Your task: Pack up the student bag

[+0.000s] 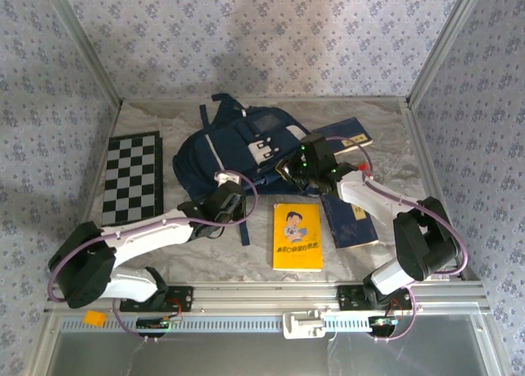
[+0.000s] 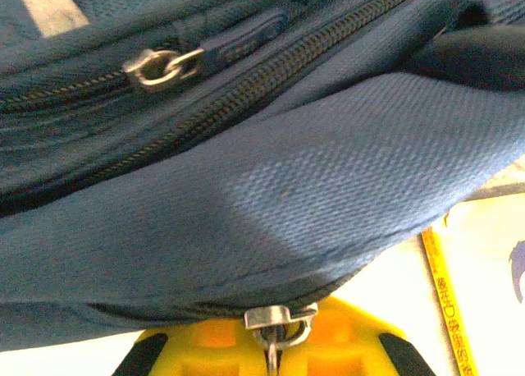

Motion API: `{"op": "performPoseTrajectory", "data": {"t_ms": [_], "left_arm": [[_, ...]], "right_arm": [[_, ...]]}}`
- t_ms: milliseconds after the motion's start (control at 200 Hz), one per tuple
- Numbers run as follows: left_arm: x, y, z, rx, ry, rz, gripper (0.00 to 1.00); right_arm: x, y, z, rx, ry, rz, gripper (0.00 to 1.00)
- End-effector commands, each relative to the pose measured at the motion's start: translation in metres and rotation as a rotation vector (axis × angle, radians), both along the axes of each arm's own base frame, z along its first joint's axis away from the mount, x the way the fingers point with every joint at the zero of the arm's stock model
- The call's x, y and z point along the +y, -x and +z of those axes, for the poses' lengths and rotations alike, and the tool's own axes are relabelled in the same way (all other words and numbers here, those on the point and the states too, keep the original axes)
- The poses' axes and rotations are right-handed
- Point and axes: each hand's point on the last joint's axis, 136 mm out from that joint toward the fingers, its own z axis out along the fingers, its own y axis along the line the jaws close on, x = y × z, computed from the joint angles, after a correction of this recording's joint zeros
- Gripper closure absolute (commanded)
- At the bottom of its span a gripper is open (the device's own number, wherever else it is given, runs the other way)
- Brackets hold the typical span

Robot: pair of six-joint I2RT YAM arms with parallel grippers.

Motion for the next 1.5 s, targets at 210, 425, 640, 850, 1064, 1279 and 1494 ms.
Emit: {"op": "performPoseTrajectory", "data": {"t_ms": [210,425,640,850,1064,1279,1494], "left_arm": [[-0.013,0.007,0.004,0.035,0.036,-0.143,1.0],[-0.041,-0.012,0.015,0.016,0.087,-0.151,1.0],[-0.053,-0.028,0.009,0.045,0.045,-0.133,1.0],[-0.059,-0.027,0.007,0.067,0.049,-0.166,1.0],[-0.063,-0.026,0.008,0.072,0.055,-0.183,1.0],[-0.067,-0.024,0.012,0.075,0.061,-0.205,1.0],[-0.065,-0.016,0.014,0.086,0.061,-0.238,1.0]], "right_arm": [[-0.029,-0.049,0.028,-0.102,0.049,-0.025,1.0],[-0.029,-0.078,0.024,-0.093,0.06,0.059,0.77],[-0.045,-0.048,0.015,-0.029,0.05,0.121,0.37],[-0.024,0.015,-0.004,0.052,0.012,0.187,0.21],[0.016,0.014,-0.018,0.074,-0.094,0.14,0.22],[0.042,-0.008,-0.039,0.08,-0.086,0.107,0.34],[0.056,-0.016,-0.054,0.066,-0.007,0.138,0.64]]}}
